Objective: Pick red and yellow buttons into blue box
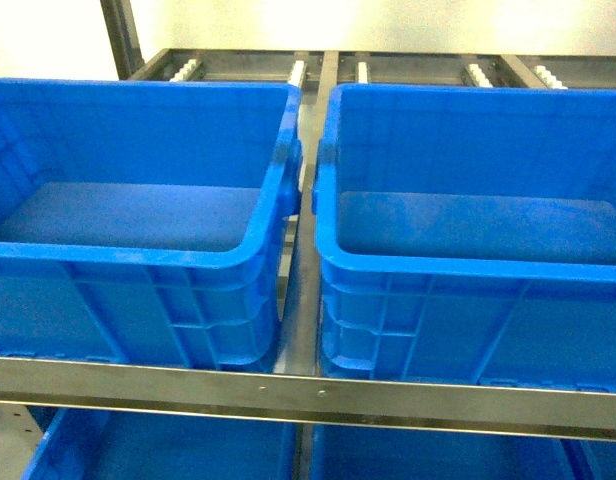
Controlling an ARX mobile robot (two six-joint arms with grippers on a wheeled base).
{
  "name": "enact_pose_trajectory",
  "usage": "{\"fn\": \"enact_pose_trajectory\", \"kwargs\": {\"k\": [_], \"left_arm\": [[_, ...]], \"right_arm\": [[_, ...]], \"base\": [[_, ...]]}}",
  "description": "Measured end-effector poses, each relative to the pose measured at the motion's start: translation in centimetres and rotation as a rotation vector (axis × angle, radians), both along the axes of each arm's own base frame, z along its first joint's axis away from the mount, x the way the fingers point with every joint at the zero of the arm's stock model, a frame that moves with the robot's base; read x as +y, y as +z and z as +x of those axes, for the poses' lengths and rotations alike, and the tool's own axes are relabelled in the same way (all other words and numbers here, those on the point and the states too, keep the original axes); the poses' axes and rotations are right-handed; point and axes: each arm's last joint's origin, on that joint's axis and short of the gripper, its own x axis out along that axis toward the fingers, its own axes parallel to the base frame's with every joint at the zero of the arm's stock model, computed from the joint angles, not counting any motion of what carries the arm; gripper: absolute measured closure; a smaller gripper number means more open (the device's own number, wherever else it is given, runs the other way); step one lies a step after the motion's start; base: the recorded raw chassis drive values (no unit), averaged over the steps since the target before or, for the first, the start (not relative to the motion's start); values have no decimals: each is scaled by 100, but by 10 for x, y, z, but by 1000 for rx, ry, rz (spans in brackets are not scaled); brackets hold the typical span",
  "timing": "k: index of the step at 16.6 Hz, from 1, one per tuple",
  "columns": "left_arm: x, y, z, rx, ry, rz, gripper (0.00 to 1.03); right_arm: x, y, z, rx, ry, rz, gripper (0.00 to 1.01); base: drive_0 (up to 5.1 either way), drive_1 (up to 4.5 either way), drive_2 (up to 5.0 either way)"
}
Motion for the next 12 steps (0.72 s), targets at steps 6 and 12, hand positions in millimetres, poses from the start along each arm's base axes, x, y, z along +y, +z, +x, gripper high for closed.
{"fn": "enact_pose_trajectory", "kwargs": {"k": [6, 12], "left_arm": [[0, 0, 0, 0, -3, 0, 75], [0, 0, 0, 0, 0, 0, 75]], "right_arm": [[0, 0, 0, 2, -1, 0, 65], [0, 0, 0, 0, 0, 0, 65]], "base": [[180, 260, -407], [0, 124, -123]]}}
